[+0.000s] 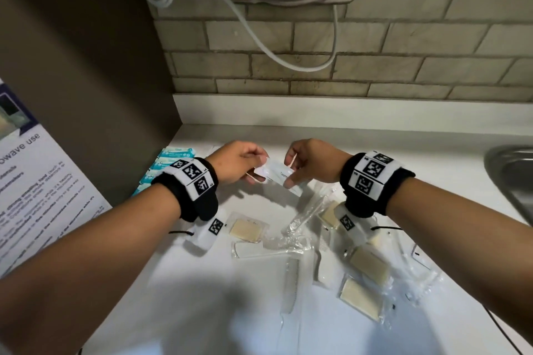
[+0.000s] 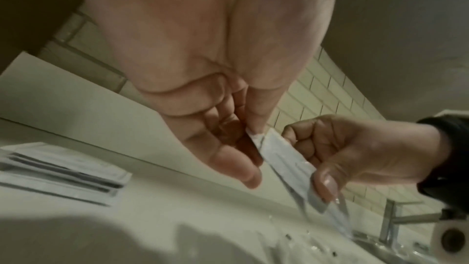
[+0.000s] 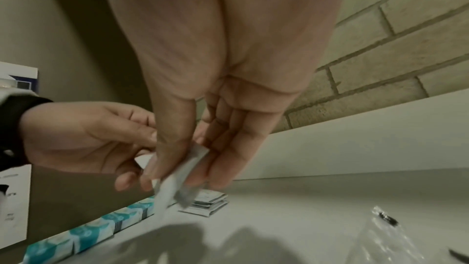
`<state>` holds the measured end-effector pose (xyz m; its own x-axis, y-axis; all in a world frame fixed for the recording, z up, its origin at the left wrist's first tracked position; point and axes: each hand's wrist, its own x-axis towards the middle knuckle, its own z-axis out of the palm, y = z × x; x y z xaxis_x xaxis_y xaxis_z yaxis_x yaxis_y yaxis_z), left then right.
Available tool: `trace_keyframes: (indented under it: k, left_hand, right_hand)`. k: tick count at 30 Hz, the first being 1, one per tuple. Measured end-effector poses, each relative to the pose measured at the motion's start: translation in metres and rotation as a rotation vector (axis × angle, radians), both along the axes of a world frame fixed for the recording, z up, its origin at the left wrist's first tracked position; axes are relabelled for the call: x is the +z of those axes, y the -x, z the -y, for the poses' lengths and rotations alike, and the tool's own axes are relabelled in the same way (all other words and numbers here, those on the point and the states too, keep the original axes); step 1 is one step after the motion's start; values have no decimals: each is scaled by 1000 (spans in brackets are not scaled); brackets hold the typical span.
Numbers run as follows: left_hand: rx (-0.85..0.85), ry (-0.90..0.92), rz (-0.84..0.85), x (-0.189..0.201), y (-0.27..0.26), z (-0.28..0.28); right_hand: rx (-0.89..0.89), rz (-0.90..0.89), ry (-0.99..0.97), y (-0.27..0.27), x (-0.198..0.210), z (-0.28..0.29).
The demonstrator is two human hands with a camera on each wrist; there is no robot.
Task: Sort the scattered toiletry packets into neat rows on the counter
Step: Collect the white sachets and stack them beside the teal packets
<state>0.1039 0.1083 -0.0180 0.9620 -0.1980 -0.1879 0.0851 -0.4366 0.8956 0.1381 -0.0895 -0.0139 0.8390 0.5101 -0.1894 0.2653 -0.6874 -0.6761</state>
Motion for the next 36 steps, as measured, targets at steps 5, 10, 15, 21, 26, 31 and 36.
trace_keyframes:
  k: [5, 10, 15, 21, 26, 31, 36]
  left_hand:
    - [-21, 187, -25, 28, 10, 30]
    - [-144, 78, 109, 29, 11, 73]
    - [-179, 35, 209, 25, 10, 107]
    - [-111, 25, 262, 25, 7, 140]
    - [-35, -3, 276, 22, 1, 160]
    - [-35, -46, 264, 12, -5, 176]
    - [-59, -93, 225, 4, -12, 192]
  right_hand:
    - [-72, 190, 63, 5, 22, 14]
    - [-121, 226, 138, 12, 34, 60]
    - [-180, 205, 120, 24, 37, 104]
    - [-182, 146, 273, 22, 21, 176]
    - [-190, 120, 516, 14, -12, 219]
    - [-110, 104, 640, 1, -38, 238]
    - [-84, 27, 545, -14, -46, 251]
